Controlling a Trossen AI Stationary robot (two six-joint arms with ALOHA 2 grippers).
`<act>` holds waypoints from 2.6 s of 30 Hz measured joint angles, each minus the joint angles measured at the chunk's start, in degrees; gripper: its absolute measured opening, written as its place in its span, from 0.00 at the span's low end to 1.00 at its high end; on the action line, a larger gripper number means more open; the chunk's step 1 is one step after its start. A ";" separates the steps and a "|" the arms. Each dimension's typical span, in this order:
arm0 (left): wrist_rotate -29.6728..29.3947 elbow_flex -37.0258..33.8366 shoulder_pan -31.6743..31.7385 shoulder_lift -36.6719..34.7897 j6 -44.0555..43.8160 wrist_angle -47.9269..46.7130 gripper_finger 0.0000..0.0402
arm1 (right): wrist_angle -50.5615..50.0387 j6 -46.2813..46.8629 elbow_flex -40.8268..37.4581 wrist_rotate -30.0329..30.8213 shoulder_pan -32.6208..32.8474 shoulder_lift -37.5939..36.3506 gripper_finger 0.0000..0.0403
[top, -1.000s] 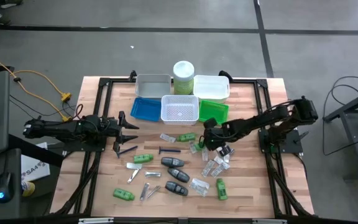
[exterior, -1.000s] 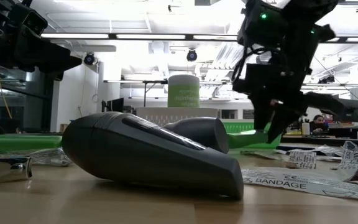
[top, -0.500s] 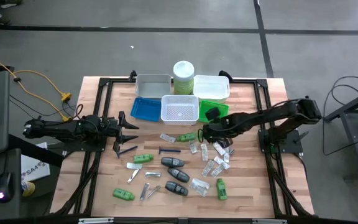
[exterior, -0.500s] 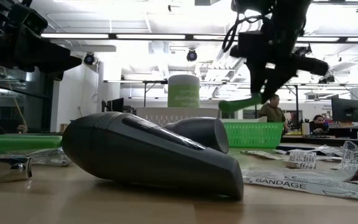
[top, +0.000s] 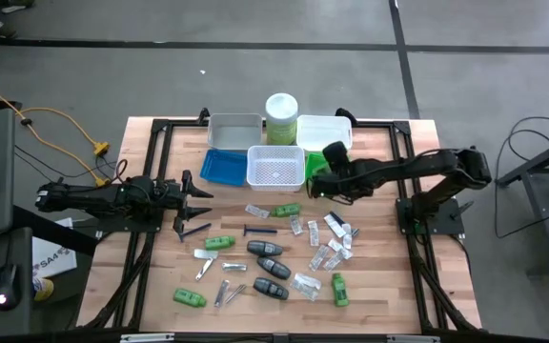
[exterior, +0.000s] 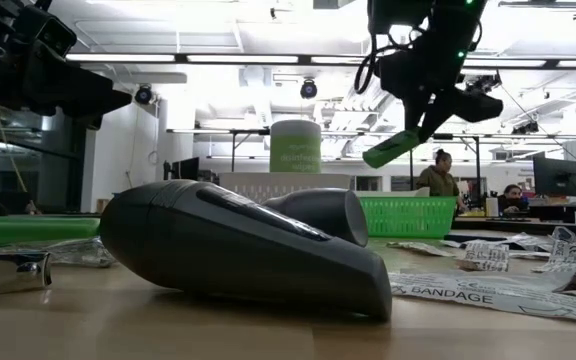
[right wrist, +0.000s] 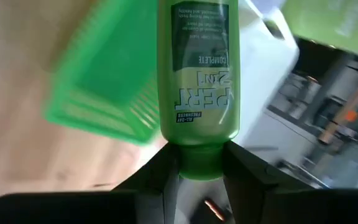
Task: Pick & Place Travel size toiletries
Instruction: Put the green shampoo into the small white bin
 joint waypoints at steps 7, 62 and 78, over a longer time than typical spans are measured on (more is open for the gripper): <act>0.00 -0.02 0.00 0.00 0.00 0.00 0.47 | 4.76 -19.93 0.00 13.58 -5.98 0.00 0.24; -0.02 -0.02 0.00 -0.01 -0.01 0.00 0.47 | 36.14 -66.06 -0.39 15.54 -32.46 16.48 0.24; -0.02 0.00 0.00 -0.01 -0.01 0.00 0.47 | 33.70 -67.44 -0.42 16.13 -28.13 16.48 0.24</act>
